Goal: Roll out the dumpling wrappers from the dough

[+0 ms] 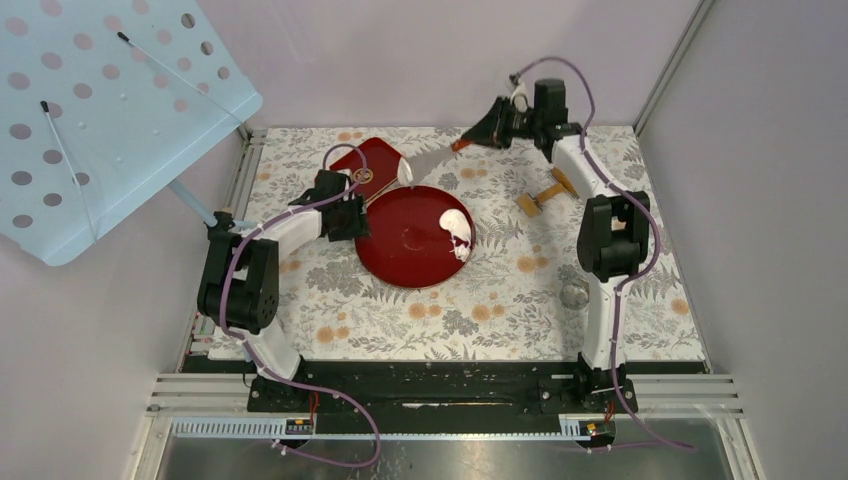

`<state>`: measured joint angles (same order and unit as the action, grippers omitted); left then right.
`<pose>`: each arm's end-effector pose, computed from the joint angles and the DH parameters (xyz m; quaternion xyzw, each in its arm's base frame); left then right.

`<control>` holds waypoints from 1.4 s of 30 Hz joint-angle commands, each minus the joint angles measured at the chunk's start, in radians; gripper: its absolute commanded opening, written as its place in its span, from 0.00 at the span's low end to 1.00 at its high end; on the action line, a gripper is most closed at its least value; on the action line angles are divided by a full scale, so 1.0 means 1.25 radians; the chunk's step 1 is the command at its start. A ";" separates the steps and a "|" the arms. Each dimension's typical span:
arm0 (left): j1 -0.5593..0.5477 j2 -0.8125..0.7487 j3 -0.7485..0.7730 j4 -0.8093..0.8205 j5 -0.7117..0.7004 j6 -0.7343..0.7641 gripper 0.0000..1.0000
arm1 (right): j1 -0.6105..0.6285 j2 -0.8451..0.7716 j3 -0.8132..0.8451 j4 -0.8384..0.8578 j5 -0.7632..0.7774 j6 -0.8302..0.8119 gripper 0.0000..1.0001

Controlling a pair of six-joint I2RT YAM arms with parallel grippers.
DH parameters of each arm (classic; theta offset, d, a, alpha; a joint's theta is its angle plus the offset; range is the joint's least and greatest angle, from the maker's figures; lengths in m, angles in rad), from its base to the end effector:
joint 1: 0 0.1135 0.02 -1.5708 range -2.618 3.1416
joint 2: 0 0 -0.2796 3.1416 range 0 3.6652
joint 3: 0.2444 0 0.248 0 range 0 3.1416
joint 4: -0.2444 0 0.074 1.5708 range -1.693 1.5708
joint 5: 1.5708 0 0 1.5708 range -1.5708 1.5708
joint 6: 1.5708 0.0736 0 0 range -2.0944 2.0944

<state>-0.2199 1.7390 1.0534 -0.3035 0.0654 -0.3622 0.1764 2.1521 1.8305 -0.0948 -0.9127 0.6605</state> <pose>0.3621 -0.0859 0.1601 -0.0587 0.9557 -0.1123 0.2656 0.5112 0.1503 0.2799 -0.0531 0.7880 0.5365 0.2975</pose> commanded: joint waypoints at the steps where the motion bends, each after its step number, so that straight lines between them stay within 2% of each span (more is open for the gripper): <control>1: 0.003 -0.087 0.029 0.045 0.070 0.049 0.64 | 0.008 0.095 0.231 -0.115 0.061 0.007 0.00; 3: 0.007 -0.087 0.053 0.037 0.073 0.076 0.76 | 0.013 0.143 0.326 -0.130 0.088 0.006 0.00; 6: 0.012 -0.068 0.107 0.027 0.029 0.124 0.89 | 0.027 0.180 0.388 -0.108 0.126 -0.005 0.00; 11: 0.012 0.020 0.233 0.019 -0.085 0.150 0.94 | 0.044 0.269 0.467 -0.045 0.113 0.041 0.00; 15: 0.008 0.148 0.362 -0.002 -0.103 0.135 0.94 | 0.042 0.305 0.482 0.022 0.063 0.107 0.00; 18: 0.006 0.238 0.444 -0.021 -0.074 0.109 0.91 | 0.030 0.311 0.491 0.053 0.044 0.143 0.00; 22: -0.004 0.309 0.509 -0.032 -0.046 0.082 0.80 | 0.005 0.302 0.494 0.051 0.050 0.153 0.00; 27: -0.032 0.343 0.510 -0.032 0.002 0.087 0.65 | -0.024 0.294 0.501 0.041 0.056 0.150 0.00; 33: -0.071 0.355 0.490 -0.033 0.048 0.109 0.41 | -0.047 0.281 0.497 0.035 0.052 0.154 0.00; 42: -0.151 0.332 0.442 -0.032 0.110 0.141 0.36 | -0.061 0.235 0.426 0.024 0.027 0.144 0.00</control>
<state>-0.3637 2.1818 1.6352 -0.3439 0.1280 -0.2127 0.0952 2.5671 2.3878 -0.0921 -0.8246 0.8349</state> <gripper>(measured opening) 0.369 0.238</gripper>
